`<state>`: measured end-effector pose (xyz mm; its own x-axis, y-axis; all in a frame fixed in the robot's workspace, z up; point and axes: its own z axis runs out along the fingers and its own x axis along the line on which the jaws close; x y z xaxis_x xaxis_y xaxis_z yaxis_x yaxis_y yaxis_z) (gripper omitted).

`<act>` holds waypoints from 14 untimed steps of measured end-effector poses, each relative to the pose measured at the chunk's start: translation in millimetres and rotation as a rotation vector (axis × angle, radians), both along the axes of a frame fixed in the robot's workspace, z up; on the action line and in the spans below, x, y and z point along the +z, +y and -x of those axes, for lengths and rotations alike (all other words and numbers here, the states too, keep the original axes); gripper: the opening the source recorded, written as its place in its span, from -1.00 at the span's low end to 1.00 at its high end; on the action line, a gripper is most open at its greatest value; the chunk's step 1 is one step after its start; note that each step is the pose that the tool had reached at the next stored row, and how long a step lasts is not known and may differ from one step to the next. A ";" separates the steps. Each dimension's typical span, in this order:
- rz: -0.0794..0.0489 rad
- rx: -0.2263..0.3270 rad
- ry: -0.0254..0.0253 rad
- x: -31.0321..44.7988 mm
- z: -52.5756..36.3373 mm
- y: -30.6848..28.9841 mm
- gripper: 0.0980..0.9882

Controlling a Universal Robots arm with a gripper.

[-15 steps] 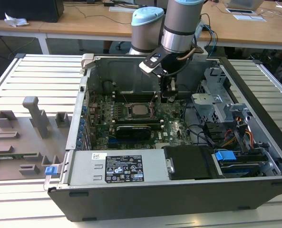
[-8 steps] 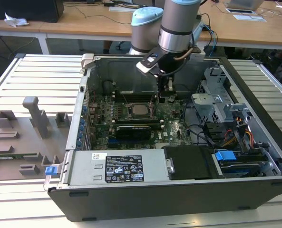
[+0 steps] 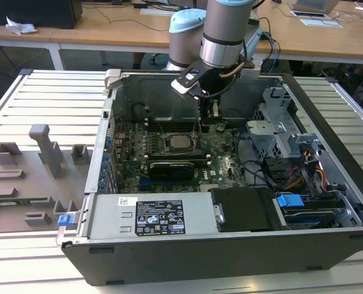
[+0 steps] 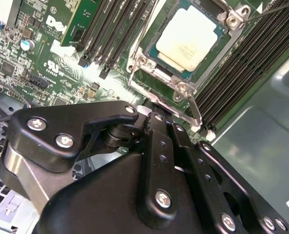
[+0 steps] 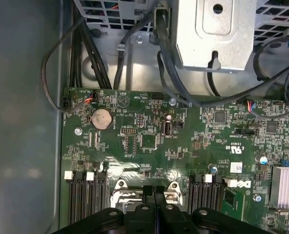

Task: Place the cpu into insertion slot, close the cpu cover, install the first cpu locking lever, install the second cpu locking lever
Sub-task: 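Close the cpu cover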

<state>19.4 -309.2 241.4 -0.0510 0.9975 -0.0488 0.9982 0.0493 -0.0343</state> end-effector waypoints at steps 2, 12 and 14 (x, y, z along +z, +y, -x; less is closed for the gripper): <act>0.000 0.000 0.0001 0.0 5.1 0.0 -0.98; 0.000 0.000 0.0000 -0.1 20.8 0.0 -0.98; 0.000 0.000 0.0000 -0.2 22.6 0.0 -0.98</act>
<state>-3.2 -309.2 241.3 -0.0510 0.9975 -0.0489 0.9982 0.0493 -0.0343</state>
